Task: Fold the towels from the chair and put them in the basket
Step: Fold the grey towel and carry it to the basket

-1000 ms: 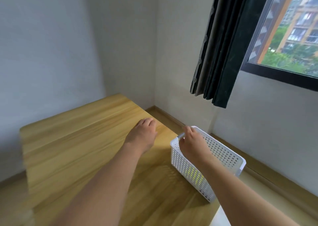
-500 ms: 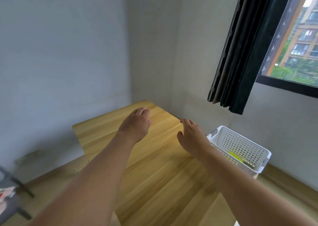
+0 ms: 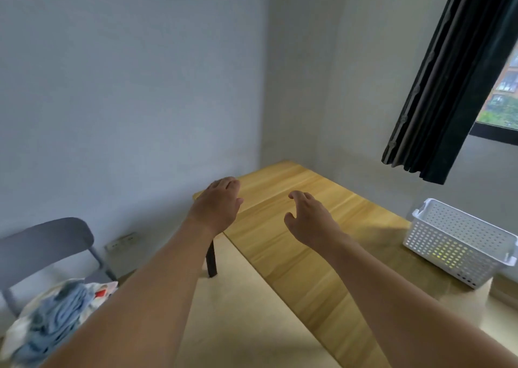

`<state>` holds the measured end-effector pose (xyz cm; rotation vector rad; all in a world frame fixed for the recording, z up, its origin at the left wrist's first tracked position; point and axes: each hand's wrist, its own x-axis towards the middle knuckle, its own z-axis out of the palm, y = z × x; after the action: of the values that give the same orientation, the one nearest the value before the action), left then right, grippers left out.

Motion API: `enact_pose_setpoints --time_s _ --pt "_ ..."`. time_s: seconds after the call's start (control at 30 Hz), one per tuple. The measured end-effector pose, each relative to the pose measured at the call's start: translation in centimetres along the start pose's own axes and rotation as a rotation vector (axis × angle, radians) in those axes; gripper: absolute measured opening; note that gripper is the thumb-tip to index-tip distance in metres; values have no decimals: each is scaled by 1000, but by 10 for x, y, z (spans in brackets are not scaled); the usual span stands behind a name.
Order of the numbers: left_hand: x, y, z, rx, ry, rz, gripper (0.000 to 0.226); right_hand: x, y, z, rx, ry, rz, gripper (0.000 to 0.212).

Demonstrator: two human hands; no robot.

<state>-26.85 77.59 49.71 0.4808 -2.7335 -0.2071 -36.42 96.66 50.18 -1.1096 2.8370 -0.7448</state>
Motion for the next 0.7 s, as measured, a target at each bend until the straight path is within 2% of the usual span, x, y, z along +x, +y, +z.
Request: enact_pose_setpoints --time_s 0.2,0.47,0.7 --pt "-35 -98 -46 4 47 -93 45 19 -88 36 7 -19 -10 50" --pt "-80 -255 -75 49 36 -142 45 43 -232 125 49 -66 -69 49" --pt "-88 -405 -96 21 -36 -133 44 60 -338 184 52 -26 34 49"
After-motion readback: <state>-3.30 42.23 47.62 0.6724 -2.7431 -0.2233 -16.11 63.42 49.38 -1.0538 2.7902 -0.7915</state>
